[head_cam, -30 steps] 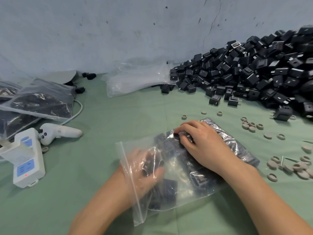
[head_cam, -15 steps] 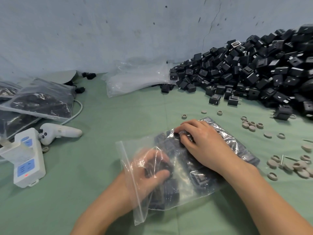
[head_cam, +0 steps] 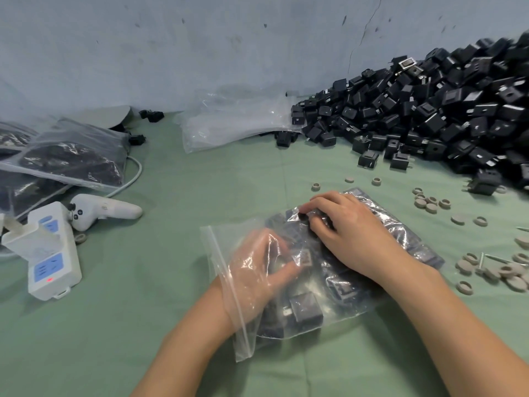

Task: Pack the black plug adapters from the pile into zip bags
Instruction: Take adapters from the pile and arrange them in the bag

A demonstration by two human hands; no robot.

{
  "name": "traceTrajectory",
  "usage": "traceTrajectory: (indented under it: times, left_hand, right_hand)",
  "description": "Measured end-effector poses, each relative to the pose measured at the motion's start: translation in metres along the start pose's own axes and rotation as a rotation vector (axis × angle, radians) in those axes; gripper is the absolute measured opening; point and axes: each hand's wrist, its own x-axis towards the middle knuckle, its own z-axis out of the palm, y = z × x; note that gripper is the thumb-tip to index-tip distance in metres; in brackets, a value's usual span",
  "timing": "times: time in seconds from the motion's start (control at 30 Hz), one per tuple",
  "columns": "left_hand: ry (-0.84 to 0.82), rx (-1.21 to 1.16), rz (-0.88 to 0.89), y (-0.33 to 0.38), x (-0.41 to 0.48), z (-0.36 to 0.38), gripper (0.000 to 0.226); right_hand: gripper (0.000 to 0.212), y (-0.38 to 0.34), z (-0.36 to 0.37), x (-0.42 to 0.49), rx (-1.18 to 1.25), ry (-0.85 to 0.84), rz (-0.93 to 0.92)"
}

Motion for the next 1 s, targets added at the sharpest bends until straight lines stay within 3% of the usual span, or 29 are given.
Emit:
traceTrajectory:
  times: [0.17,0.3,0.37,0.5,0.6,0.67,0.8,1.0]
  left_hand:
    - [0.023,0.058,-0.028,0.005,0.003,0.002,0.03]
    - [-0.191,0.086,-0.083,0.007,-0.003,-0.022,0.027]
    - [-0.336,0.104,-0.133,0.009,-0.008,-0.028,0.037]
    - [-0.442,0.2,-0.141,0.008,-0.011,-0.027,0.047]
    - [-0.421,0.272,-0.054,0.005,-0.012,-0.022,0.045]
    - [-0.345,0.189,0.009,0.003,-0.012,-0.016,0.035]
    - [-0.192,0.025,0.015,-0.001,-0.014,-0.005,0.031]
    - [-0.186,-0.021,-0.021,0.001,-0.016,0.001,0.025]
  right_hand:
    - [0.03,-0.001,-0.001,-0.001,-0.001,-0.006,0.004]
    - [0.029,0.0,0.0,0.0,-0.007,-0.011,0.004]
    - [0.028,0.0,-0.001,0.0,-0.007,-0.01,0.006]
    - [0.03,-0.001,-0.002,-0.001,-0.007,-0.015,0.003]
    - [0.03,-0.001,-0.002,-0.002,-0.008,-0.021,0.009]
    - [0.03,-0.001,-0.001,-0.002,-0.006,-0.018,0.009]
    - [0.028,-0.001,-0.001,-0.002,0.004,0.0,0.009]
    - [0.027,-0.002,-0.001,-0.002,-0.002,0.003,0.011]
